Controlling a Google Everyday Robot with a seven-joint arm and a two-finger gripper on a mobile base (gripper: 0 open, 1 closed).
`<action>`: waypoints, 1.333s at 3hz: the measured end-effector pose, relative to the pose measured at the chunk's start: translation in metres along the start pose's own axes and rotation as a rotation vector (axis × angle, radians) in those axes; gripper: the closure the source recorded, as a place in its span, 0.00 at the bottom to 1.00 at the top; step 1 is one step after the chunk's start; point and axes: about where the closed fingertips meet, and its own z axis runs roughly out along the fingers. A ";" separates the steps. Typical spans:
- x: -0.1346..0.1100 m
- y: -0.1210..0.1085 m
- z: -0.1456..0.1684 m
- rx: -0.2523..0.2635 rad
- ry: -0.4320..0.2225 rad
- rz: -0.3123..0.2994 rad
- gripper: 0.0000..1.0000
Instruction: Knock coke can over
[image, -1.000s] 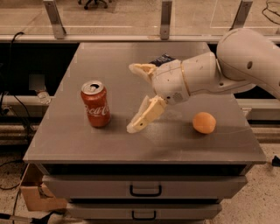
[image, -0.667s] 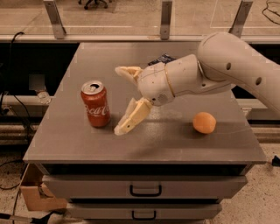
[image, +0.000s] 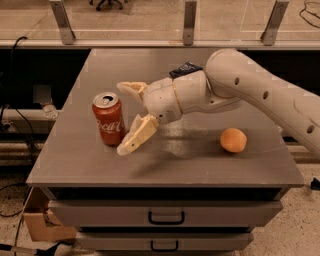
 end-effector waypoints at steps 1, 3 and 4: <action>0.000 -0.005 0.012 -0.026 -0.047 0.011 0.00; 0.006 -0.018 0.032 -0.059 -0.113 0.022 0.18; 0.008 -0.022 0.035 -0.064 -0.124 0.018 0.41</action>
Offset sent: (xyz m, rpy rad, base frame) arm 0.0234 0.0307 -0.0165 0.1266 0.0735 0.0780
